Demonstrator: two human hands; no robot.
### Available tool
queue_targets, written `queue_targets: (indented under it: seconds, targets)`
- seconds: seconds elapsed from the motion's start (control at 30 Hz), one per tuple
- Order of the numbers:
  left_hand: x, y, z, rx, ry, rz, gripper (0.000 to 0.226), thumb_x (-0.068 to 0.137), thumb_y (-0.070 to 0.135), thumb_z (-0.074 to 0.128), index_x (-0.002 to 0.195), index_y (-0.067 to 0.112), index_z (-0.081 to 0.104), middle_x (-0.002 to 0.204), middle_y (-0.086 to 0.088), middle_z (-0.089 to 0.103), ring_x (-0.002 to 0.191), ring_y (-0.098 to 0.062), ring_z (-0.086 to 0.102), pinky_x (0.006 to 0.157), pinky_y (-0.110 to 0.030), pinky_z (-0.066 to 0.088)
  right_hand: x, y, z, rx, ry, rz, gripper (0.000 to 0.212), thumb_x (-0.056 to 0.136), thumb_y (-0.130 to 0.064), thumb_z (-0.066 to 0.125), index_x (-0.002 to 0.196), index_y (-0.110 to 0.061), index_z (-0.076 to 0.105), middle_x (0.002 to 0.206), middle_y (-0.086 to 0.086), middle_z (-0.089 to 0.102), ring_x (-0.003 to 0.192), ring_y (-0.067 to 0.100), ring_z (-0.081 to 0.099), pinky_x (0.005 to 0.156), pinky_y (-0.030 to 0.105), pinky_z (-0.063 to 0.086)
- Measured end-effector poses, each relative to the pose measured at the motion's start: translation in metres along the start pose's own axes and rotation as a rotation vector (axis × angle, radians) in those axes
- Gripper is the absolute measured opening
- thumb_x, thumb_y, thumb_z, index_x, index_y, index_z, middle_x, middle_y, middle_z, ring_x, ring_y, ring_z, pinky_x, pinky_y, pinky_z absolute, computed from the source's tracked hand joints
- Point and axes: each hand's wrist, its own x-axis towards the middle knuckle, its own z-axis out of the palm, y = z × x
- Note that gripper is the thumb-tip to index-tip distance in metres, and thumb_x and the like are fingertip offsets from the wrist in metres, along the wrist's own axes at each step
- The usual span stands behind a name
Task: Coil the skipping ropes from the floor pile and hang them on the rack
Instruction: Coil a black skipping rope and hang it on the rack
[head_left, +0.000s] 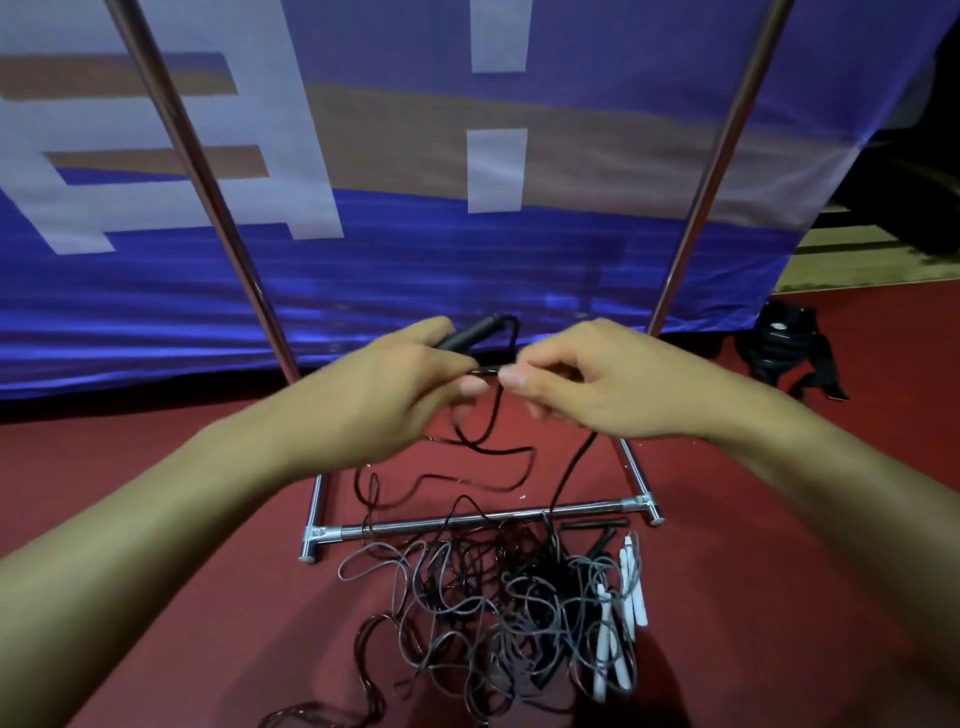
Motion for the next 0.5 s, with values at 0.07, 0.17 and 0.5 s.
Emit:
queue_targets:
  seconds: [0.07,0.17,0.5]
  targets:
    - [-0.006,-0.017,-0.007,0.132,0.033,-0.021,0.037,0.101,0.059,0.037,0.071,0.041,0.049,0.087,0.008,0.038,0.072,-0.007,0.049,0.065,-0.023,0.035,-0.004,0.021,0.001,-0.018,-0.209,0.139,0.052,0.1,-0.063,0.044,0.072,-0.023,0.061,0.068,-0.002,0.071,0.061,0.013,0.064,0.071,0.032,0.054]
    - [-0.017,-0.047,-0.015,0.27,0.016,-0.154,0.047,0.094,0.067,0.033,0.077,0.033,0.062,0.086,0.009,0.038,0.068,-0.008,0.047,0.07,-0.041,0.049,-0.008,0.048,0.003,-0.032,-0.294,0.176,0.047,0.104,-0.056,0.043,0.073,-0.023,0.057,0.069,-0.008,0.07,0.064,0.012,0.06,0.077,0.043,0.054]
    - [0.002,0.018,0.007,0.027,-0.051,-0.006,0.027,0.104,0.053,0.039,0.089,0.041,0.057,0.091,0.006,0.041,0.079,-0.009,0.05,0.075,-0.03,0.043,-0.01,-0.006,0.006,0.003,0.014,-0.033,0.038,0.103,-0.05,0.046,0.078,-0.029,0.067,0.059,-0.004,0.055,0.053,0.012,0.048,0.056,0.023,0.036]
